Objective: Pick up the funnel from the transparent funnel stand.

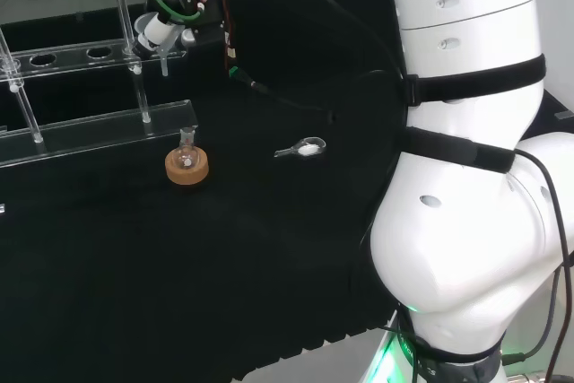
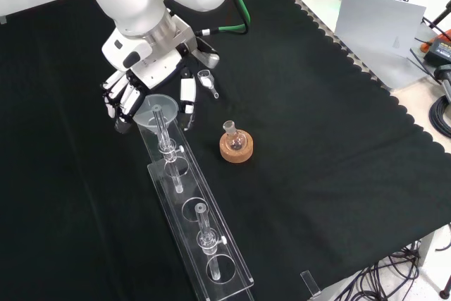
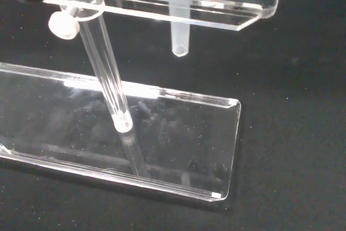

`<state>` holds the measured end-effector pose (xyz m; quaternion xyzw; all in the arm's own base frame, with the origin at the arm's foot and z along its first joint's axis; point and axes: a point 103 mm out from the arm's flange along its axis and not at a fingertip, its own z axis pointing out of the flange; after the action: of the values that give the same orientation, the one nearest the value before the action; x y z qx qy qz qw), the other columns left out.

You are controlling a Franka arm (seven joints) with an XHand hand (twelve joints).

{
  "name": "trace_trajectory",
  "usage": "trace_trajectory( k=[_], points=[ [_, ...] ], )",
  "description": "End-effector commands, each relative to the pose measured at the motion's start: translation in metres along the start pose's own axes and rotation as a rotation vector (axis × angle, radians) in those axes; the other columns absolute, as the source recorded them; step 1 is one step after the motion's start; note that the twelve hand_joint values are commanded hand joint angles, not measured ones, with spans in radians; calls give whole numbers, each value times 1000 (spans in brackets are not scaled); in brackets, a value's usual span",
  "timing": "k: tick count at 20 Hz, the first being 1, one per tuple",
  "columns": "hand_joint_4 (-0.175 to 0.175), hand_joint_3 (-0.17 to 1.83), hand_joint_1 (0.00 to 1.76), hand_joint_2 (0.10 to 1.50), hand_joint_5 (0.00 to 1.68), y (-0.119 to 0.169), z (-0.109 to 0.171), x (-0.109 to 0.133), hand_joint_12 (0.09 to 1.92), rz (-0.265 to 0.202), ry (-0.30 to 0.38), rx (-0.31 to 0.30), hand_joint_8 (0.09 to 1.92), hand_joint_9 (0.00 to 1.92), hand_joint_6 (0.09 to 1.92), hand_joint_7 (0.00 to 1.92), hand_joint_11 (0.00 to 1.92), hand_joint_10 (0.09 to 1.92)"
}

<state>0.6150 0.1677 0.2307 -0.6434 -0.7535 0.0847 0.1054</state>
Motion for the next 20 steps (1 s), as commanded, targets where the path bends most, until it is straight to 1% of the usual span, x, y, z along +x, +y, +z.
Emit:
trace_trajectory(
  k=[1,13,20],
  points=[
    [-53,45,719,776,482,0,0,-2,1091,4,-10,1,491,228,87,625,0,711],
    [-52,54,728,776,509,-5,-2,-9,1150,17,-62,-4,494,268,87,651,0,697],
    [-51,61,737,778,533,-5,-3,-9,1180,3,-79,6,506,303,87,707,0,690]
  ],
)
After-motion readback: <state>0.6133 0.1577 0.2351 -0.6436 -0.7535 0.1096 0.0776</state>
